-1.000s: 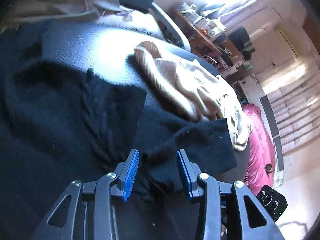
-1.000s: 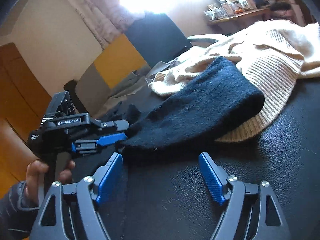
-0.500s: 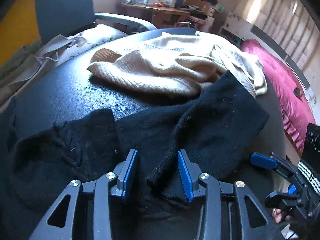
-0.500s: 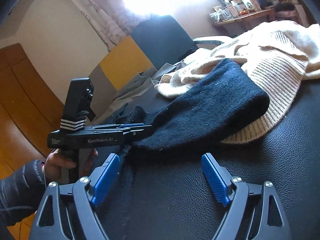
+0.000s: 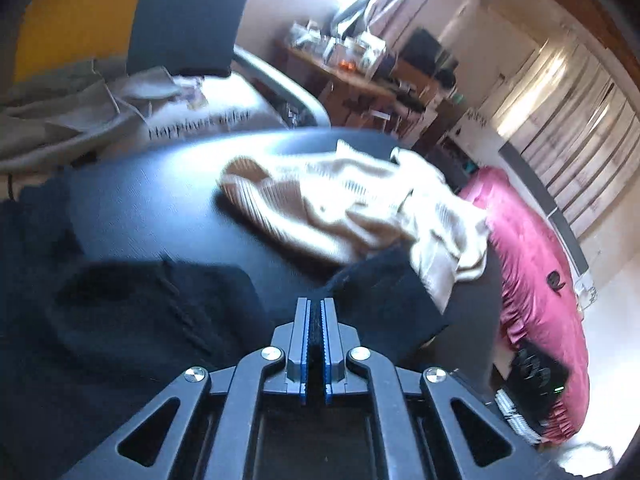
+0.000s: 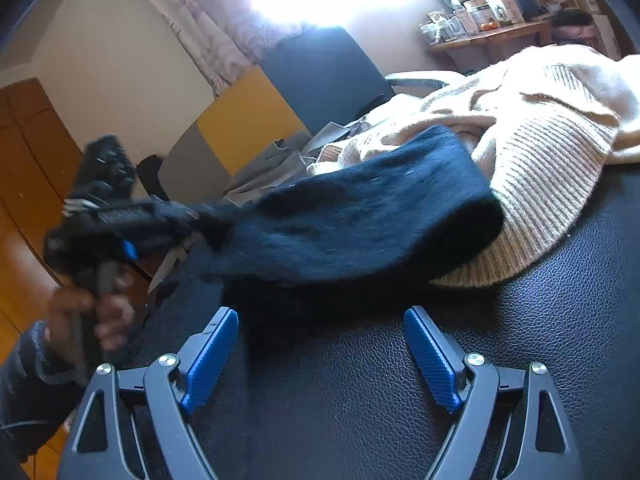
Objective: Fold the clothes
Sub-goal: 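Carry the held sleeve with the left gripper across the sweater body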
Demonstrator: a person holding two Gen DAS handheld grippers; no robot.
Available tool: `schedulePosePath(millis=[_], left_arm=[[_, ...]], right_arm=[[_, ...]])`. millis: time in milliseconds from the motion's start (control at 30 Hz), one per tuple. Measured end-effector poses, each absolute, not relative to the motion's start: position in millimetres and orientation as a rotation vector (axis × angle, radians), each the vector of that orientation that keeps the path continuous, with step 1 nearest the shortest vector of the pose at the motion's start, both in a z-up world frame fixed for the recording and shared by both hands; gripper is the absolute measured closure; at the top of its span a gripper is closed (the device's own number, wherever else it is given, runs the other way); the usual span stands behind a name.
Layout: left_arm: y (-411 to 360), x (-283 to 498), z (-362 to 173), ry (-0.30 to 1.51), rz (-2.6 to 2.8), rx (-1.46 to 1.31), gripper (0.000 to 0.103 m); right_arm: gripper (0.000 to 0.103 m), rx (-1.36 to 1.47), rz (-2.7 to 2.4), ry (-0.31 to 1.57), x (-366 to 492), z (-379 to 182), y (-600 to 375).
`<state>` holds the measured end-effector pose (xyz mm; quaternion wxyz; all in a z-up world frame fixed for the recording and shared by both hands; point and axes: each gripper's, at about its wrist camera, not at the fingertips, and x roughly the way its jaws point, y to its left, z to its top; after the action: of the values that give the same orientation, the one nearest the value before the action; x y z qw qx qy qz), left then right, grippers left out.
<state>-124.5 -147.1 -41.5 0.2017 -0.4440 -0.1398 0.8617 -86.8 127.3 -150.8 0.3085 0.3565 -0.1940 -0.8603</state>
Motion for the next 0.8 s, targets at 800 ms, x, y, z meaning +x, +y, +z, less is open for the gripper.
schedulePosePath(millis=[800], left_arm=[[-403,55,-10,-1.100,2.522,-1.092,0.100]], right_arm=[[0.016,1.043,-2.342,-0.356,-87,-146,111]])
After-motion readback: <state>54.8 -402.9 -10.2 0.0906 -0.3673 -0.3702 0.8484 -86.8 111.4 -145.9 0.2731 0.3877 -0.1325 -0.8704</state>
